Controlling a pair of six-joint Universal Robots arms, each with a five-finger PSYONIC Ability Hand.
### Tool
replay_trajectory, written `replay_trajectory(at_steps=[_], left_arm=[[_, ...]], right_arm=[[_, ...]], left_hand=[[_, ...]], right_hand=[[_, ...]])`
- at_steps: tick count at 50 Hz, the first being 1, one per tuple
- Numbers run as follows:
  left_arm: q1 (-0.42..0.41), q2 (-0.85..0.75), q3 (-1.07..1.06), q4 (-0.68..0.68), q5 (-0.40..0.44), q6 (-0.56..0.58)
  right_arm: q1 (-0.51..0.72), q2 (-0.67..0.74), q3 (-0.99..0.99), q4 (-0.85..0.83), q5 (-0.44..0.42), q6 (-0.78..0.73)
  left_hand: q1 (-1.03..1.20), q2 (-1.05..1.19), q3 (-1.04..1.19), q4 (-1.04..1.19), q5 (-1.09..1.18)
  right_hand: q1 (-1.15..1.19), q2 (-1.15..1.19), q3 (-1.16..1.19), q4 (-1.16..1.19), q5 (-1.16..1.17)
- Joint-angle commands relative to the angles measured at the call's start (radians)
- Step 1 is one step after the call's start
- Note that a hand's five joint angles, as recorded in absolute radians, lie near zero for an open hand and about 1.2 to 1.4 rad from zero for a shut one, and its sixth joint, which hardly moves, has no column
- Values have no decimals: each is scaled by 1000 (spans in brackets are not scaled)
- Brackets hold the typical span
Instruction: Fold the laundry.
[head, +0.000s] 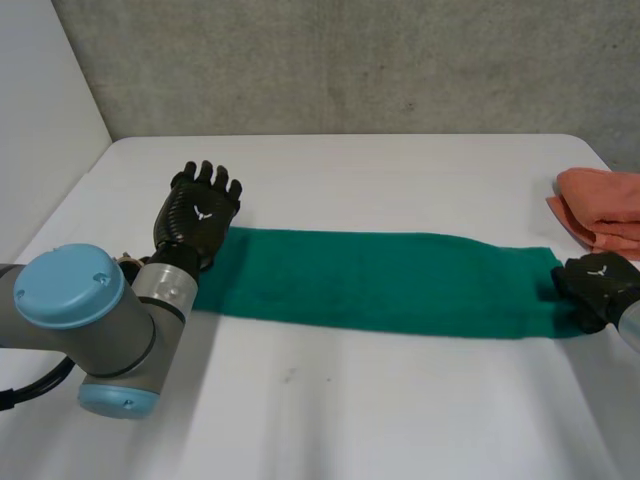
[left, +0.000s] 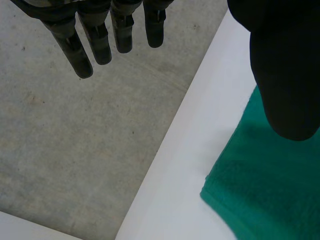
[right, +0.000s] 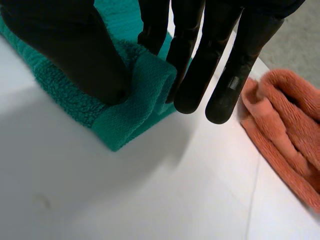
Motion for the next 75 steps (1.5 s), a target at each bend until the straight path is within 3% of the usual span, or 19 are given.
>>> replay_trajectory(at_steps=[1,6,12,19,24,31,40,42,43,44,49,53,59,68,75], left_arm=[[3,6,-13,-20,-21,-1],[6,18,-18,-61,-24,-2],[12,43,-21,-121,-28,-5],[14,90,-19,-132,-30,-23],[15,144,-16,-132,-31,-83],[28,178,-15,-133,-45,-137],[29,165,-21,-159,-47,-140],[29,162,-21,-165,-47,-142],[29,161,-19,-165,-47,-142],[28,158,-15,-165,-47,-142],[14,150,30,-161,-45,-145],[-15,135,77,-164,-42,-169],[-121,95,145,-187,-30,-304],[-184,-91,249,-302,51,-340],[-178,-197,329,-383,32,-321]], right_arm=[[-117,-11,-7,14,7,-38],[-252,-41,-49,26,19,-187],[-228,-93,-92,53,36,-275],[88,-184,-211,52,41,-84],[423,-149,-345,30,34,-41],[767,96,-565,14,15,-47],[936,408,-774,72,-1,-48],[944,434,-793,107,7,-45],[944,434,-797,116,14,-42],[944,425,-798,128,28,-39],[918,327,-787,155,116,42],[820,217,-692,196,200,244],[702,80,-505,248,197,416],[559,57,-253,193,176,435],[487,57,-127,72,169,401]], left_hand=[[-12,-26,-33,-25,-43],[-12,-26,-33,-25,-43],[-12,-26,-33,-25,-43],[-12,-26,-33,-25,-43],[-12,-26,-33,-25,-43],[-12,-26,-33,-25,-43],[-12,-26,-33,-25,-43],[-12,-26,-33,-25,-43],[-12,-26,-33,-25,-43],[-12,-26,-33,-25,-43],[-12,-26,-33,-25,-43],[-12,-26,-33,-25,-43],[-12,-26,-33,-25,-43],[-12,-26,-33,-25,-43],[-12,-26,-33,-25,-43]], right_hand=[[439,243,216,209,244],[439,243,216,209,244],[439,243,216,209,244],[439,243,216,209,244],[439,243,216,209,244],[439,243,216,209,244],[439,243,216,209,244],[3,-193,-221,-227,-193],[-308,-504,-531,-538,-504],[-782,-979,-1006,-1013,-978],[-782,-979,-1006,-1013,-978],[-782,-979,-1006,-1013,-978],[-782,-979,-1006,-1013,-978],[-782,-979,-1006,-1013,-978],[-441,-637,-664,-671,-636]])
